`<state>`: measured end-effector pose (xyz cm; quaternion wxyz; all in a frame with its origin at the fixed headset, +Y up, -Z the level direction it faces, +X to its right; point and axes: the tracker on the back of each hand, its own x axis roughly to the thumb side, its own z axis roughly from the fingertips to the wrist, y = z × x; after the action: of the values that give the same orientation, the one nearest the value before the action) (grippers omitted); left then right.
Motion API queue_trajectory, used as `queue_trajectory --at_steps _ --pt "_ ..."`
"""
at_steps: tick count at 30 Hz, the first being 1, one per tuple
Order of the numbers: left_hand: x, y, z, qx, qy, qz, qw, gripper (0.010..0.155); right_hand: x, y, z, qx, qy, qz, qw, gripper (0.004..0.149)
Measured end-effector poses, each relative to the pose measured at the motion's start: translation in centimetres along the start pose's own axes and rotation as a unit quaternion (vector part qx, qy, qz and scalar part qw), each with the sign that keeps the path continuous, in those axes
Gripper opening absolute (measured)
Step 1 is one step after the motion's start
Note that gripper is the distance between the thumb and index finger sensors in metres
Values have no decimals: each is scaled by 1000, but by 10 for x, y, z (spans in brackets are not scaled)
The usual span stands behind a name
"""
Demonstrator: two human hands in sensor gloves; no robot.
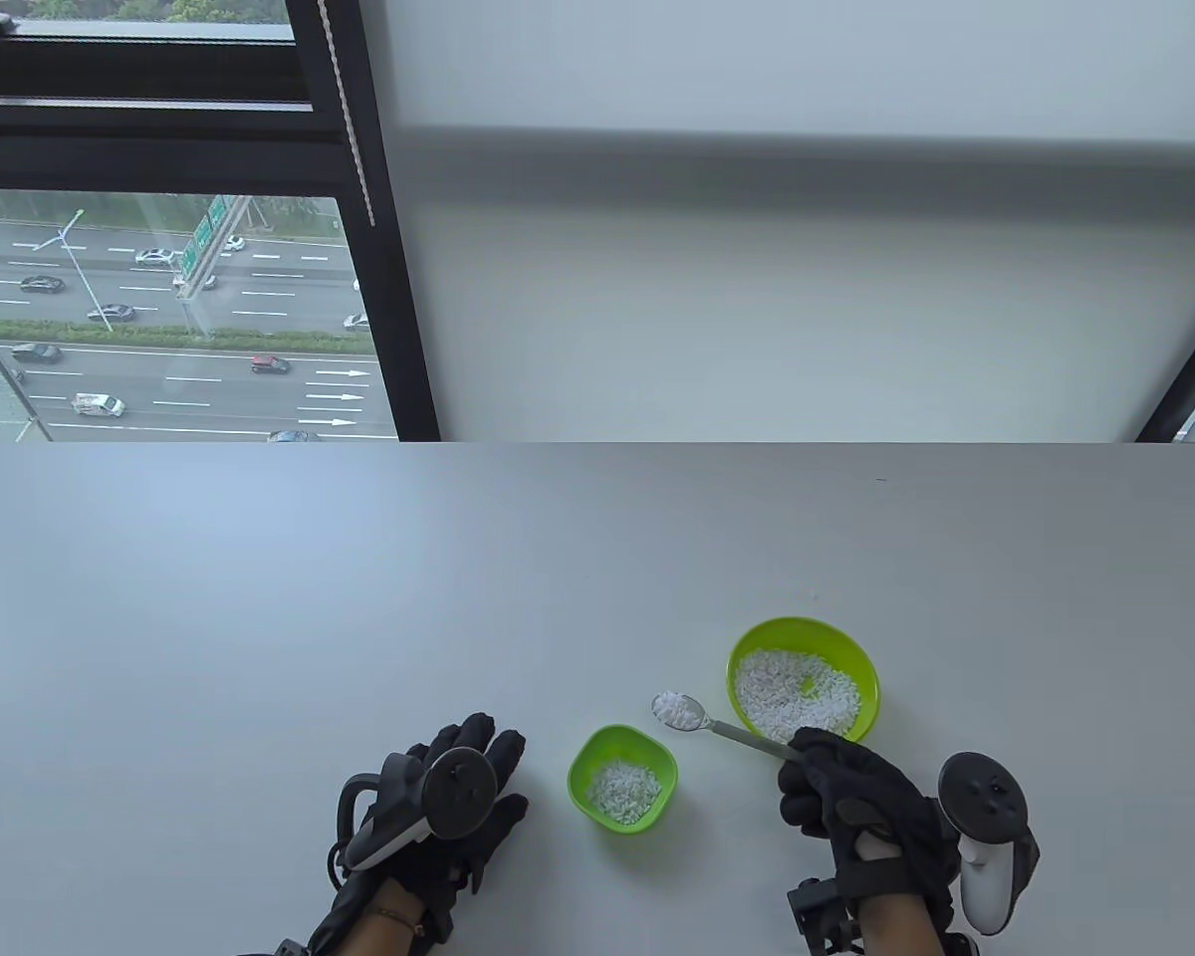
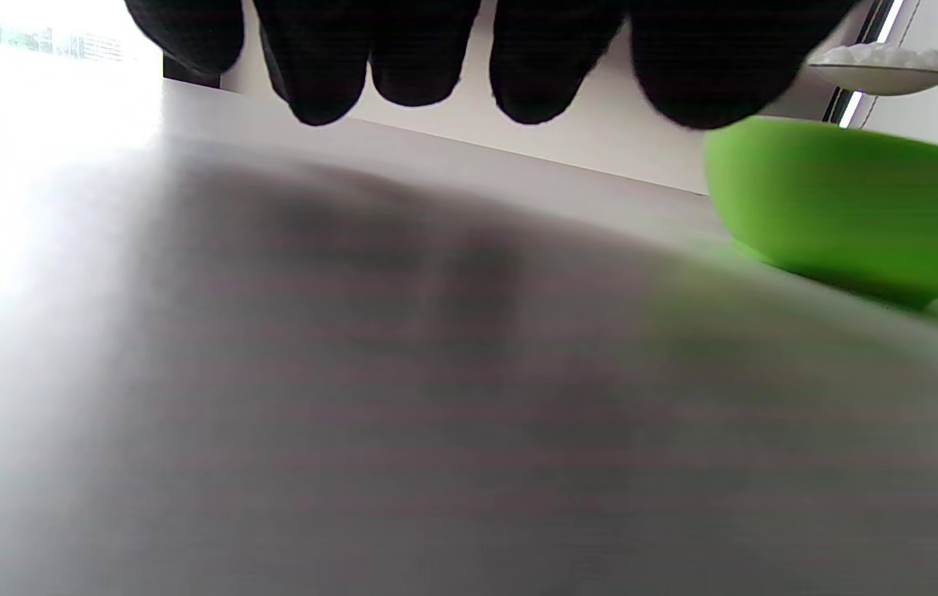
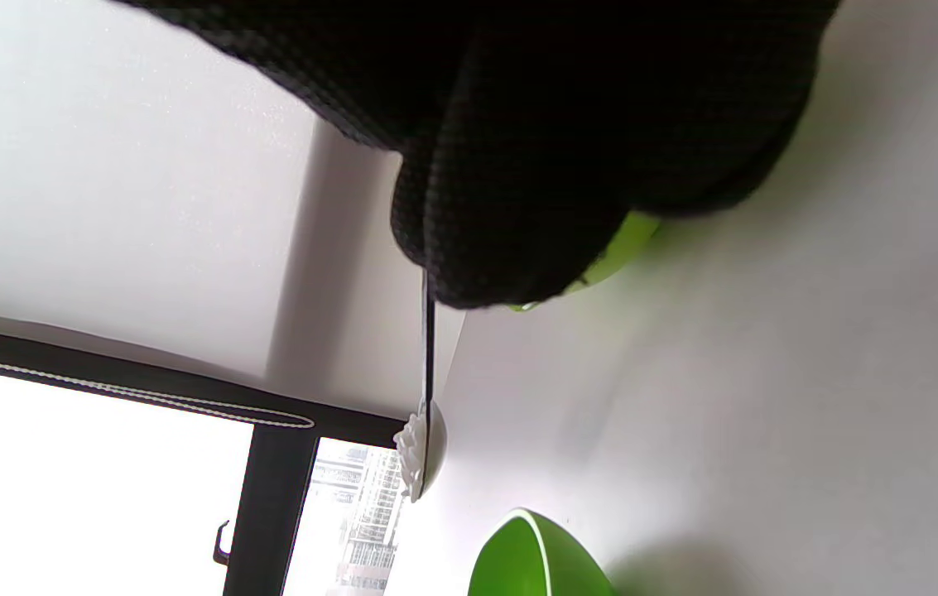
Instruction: Scoop rice into small dish
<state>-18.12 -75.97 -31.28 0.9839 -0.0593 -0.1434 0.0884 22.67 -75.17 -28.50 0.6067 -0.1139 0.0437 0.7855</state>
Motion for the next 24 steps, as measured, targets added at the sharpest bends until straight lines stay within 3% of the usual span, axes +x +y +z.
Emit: queue_trajectory --at_steps 8,24 --pt "0 0 1 -3 0 4 1000 70 5 22 1 54 -1 46 997 44" --pt "0 0 1 -4 0 3 1000 70 9 21 0 62 -11 62 996 40"
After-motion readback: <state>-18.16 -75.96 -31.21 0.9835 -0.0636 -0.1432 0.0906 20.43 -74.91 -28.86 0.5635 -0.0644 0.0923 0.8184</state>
